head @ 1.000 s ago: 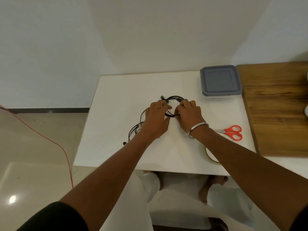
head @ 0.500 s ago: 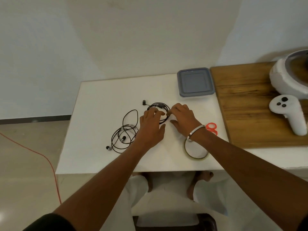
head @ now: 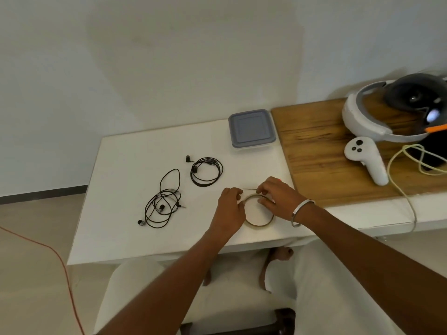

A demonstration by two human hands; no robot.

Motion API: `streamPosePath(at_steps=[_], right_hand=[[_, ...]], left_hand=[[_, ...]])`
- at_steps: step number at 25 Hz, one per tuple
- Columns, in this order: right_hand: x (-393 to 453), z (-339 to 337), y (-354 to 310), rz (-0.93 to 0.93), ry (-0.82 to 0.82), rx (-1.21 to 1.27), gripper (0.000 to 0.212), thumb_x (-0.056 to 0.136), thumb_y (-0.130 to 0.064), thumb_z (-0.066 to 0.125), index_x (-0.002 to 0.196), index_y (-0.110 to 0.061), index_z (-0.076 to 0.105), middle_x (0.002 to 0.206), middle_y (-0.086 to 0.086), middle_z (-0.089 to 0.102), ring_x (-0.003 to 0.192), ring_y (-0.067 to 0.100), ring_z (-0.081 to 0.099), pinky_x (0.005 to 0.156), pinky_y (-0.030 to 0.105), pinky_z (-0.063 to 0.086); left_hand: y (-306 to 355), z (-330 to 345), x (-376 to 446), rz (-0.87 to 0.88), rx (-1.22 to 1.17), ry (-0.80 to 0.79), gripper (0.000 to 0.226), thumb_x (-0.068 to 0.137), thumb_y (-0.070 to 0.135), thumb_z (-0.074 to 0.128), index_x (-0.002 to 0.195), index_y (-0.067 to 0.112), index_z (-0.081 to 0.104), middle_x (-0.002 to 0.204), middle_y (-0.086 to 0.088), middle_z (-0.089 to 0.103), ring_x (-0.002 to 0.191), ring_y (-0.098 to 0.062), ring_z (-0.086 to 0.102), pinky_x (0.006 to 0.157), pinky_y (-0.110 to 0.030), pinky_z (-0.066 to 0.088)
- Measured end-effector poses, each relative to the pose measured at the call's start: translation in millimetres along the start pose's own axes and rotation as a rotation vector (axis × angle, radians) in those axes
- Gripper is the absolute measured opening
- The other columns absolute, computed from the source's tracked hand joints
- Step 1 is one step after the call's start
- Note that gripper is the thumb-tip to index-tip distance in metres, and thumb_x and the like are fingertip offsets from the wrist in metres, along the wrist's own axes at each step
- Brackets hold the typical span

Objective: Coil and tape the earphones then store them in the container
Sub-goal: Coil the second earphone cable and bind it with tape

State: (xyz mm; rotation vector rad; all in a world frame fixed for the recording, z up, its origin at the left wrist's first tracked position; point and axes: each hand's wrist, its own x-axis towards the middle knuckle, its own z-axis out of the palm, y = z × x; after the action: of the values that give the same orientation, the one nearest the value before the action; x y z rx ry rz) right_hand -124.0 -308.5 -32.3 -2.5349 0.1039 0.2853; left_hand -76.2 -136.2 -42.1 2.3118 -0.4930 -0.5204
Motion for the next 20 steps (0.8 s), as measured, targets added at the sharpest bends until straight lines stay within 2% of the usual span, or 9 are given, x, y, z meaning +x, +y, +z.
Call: streamPosePath(at_steps=[2, 4, 6, 8, 10, 13, 15, 17, 20], right_hand=[[-1, 4, 1, 0.028, 0.002, -0.010, 0.028, 0.090, -0.017, 0.057, 0.117, -0.012, 0.054, 0.119, 0.003, 0.047, 0.104, 0.018, 0.052, 0.089, 0.023, 0.042], [0, 8, 0, 0.063, 0.028, -0.024, 0.028, 0.090, -0.012, 0.054, 0.119, -0.011, 0.052, 0.121, 0.004, 0.047, 0.105, 0.020, 0.053, 0.090, 0.028, 0.045], [3, 10, -1, 0.096, 0.030, -0.065, 0.024, 0.090, -0.011, 0.052, 0.115, -0.011, 0.055, 0.117, 0.007, 0.051, 0.105, 0.023, 0.054, 0.090, 0.033, 0.047], [3, 8, -3, 0.104, 0.041, -0.086, 0.020, 0.090, -0.014, 0.051, 0.109, -0.013, 0.056, 0.111, 0.006, 0.054, 0.101, 0.023, 0.054, 0.086, 0.032, 0.047], [-1, 5, -6, 0.083, 0.103, -0.037, 0.017, 0.089, -0.016, 0.053, 0.105, -0.013, 0.057, 0.107, 0.005, 0.053, 0.093, 0.020, 0.054, 0.078, 0.029, 0.048], [-8, -2, -8, 0.009, 0.196, 0.033, 0.014, 0.087, -0.013, 0.055, 0.101, -0.012, 0.057, 0.104, 0.004, 0.052, 0.079, 0.019, 0.056, 0.072, 0.029, 0.050], [-10, -5, -6, -0.032, 0.227, 0.049, 0.014, 0.087, -0.013, 0.056, 0.101, -0.012, 0.056, 0.103, 0.002, 0.051, 0.075, 0.018, 0.056, 0.070, 0.028, 0.051], [-12, -8, -5, -0.071, 0.242, 0.048, 0.014, 0.088, -0.012, 0.056, 0.102, -0.012, 0.057, 0.103, 0.001, 0.050, 0.074, 0.015, 0.054, 0.067, 0.021, 0.048], [-14, -11, -4, -0.099, 0.270, 0.044, 0.014, 0.088, -0.012, 0.056, 0.102, -0.012, 0.057, 0.103, 0.000, 0.050, 0.071, 0.012, 0.052, 0.063, 0.016, 0.042]], left_hand=[[1, 1, 1, -0.023, 0.012, -0.012, 0.032, 0.091, 0.008, 0.060, 0.123, 0.009, 0.055, 0.117, -0.008, 0.054, 0.088, -0.012, 0.052, 0.083, -0.016, 0.040], [4, 0, 1, -0.057, 0.018, -0.037, 0.034, 0.088, 0.009, 0.064, 0.121, 0.010, 0.055, 0.113, -0.006, 0.056, 0.085, -0.010, 0.051, 0.079, -0.015, 0.039], [4, -1, 2, -0.076, 0.024, -0.052, 0.035, 0.087, 0.008, 0.065, 0.121, 0.011, 0.056, 0.110, -0.006, 0.059, 0.085, -0.009, 0.051, 0.074, -0.012, 0.038], [5, -1, 1, -0.095, 0.007, -0.057, 0.037, 0.086, 0.006, 0.064, 0.121, 0.011, 0.056, 0.108, -0.007, 0.061, 0.085, -0.009, 0.052, 0.067, -0.008, 0.038], [6, -3, 0, -0.129, -0.046, -0.046, 0.036, 0.087, 0.008, 0.063, 0.122, 0.012, 0.055, 0.107, -0.005, 0.062, 0.086, -0.010, 0.055, 0.069, -0.008, 0.040], [7, -7, 0, -0.164, -0.181, -0.038, 0.031, 0.092, 0.019, 0.060, 0.122, 0.018, 0.055, 0.100, 0.004, 0.063, 0.087, -0.010, 0.060, 0.075, -0.017, 0.047], [8, -11, -1, -0.098, -0.229, -0.044, 0.032, 0.094, 0.020, 0.059, 0.125, 0.025, 0.055, 0.101, 0.006, 0.064, 0.089, -0.011, 0.062, 0.080, -0.021, 0.053], [8, -16, -2, 0.015, -0.234, -0.050, 0.043, 0.095, 0.015, 0.058, 0.133, 0.031, 0.050, 0.109, 0.007, 0.064, 0.091, -0.009, 0.062, 0.083, -0.025, 0.056], [11, -24, -1, 0.133, -0.192, -0.039, 0.054, 0.094, 0.006, 0.055, 0.141, 0.031, 0.044, 0.110, 0.009, 0.062, 0.091, -0.008, 0.061, 0.080, -0.021, 0.055]])
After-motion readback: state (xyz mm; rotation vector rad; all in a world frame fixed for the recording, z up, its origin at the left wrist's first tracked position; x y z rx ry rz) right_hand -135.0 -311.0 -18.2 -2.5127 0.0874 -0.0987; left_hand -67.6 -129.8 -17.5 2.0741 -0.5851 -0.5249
